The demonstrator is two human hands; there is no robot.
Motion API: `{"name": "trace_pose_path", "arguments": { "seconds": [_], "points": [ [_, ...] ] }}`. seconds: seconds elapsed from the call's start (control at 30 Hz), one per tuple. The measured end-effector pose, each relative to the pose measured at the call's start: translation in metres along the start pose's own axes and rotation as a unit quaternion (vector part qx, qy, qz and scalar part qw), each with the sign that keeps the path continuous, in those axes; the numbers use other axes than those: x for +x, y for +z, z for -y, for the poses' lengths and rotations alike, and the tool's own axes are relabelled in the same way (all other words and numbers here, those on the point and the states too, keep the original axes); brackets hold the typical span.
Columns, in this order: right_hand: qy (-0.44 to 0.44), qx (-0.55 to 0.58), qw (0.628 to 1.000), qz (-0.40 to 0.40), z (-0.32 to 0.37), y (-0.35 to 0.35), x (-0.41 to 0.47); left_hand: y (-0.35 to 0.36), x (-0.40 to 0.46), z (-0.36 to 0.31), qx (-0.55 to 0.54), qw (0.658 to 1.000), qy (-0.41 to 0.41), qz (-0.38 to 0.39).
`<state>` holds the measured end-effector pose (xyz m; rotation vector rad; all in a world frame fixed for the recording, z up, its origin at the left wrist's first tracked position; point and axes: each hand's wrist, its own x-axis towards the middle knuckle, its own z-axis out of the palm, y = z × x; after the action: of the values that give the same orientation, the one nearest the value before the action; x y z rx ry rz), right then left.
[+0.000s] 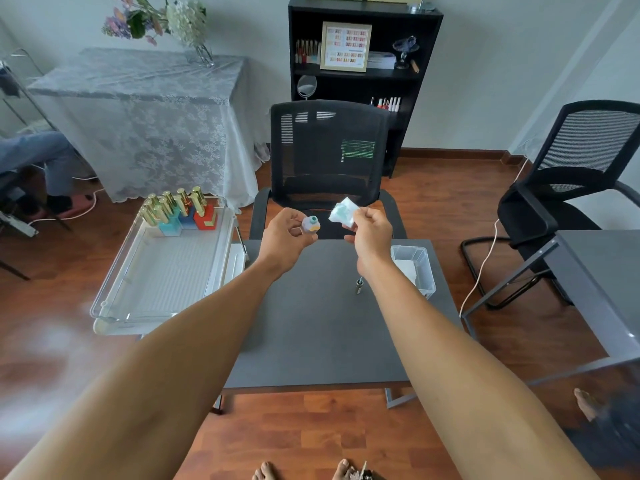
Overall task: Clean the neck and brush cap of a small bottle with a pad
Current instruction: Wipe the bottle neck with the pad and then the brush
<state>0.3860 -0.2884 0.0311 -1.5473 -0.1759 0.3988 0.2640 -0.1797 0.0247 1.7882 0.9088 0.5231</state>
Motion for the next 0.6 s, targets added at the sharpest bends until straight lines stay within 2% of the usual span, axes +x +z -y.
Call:
{"name": "trace_pose_path", "arguments": {
  "seconds": [0.4,0.6],
  "points": [
    [-0.006,-0.027,1.0,0.009,-0.004,0.004,-0.014,-0.01,-0.011,0.009,-0.013,1.0,-0.005,0.01],
    [0.033,-0.032,0.998,0.047,-0.026,-0.002,-0.027,-0.011,-0.021,0.033,-0.005,0.999,-0.033,0.015]
  ]
}}
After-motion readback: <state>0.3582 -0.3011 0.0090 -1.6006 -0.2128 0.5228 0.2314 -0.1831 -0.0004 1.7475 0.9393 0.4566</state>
